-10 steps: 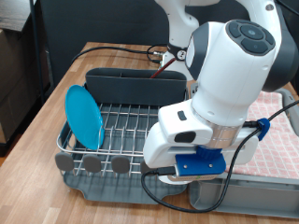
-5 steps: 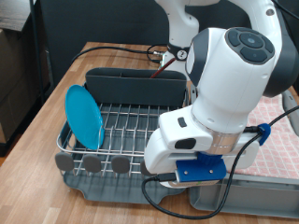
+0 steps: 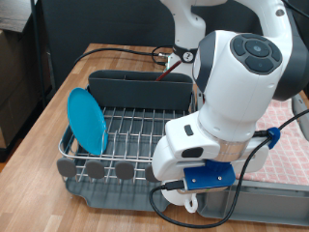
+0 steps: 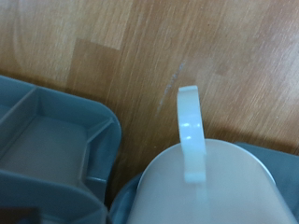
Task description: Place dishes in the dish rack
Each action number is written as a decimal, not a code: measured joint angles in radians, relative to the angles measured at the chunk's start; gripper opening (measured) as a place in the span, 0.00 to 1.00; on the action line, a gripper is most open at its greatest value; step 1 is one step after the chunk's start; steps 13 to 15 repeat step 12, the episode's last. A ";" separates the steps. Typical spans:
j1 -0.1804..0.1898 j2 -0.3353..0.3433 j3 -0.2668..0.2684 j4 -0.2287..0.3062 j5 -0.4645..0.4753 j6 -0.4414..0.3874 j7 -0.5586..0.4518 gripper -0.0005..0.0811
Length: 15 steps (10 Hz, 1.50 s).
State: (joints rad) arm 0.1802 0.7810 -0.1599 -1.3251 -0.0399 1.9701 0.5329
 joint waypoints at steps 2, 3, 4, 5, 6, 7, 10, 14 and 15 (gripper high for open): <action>0.000 -0.001 0.002 0.021 0.001 -0.035 -0.004 0.91; 0.000 -0.003 0.002 0.035 0.001 -0.057 -0.004 0.91; 0.000 -0.008 0.002 0.047 0.001 -0.078 -0.004 0.97; 0.000 -0.017 0.002 0.059 0.001 -0.101 -0.004 0.99; 0.000 -0.030 0.002 0.068 0.001 -0.123 -0.004 0.99; 0.001 -0.048 0.002 0.074 0.001 -0.138 -0.004 0.99; 0.009 -0.102 0.002 0.100 -0.006 -0.198 -0.004 0.99; 0.017 -0.121 0.001 0.132 -0.015 -0.243 -0.004 0.99; 0.017 -0.121 0.001 0.132 -0.015 -0.243 -0.004 0.99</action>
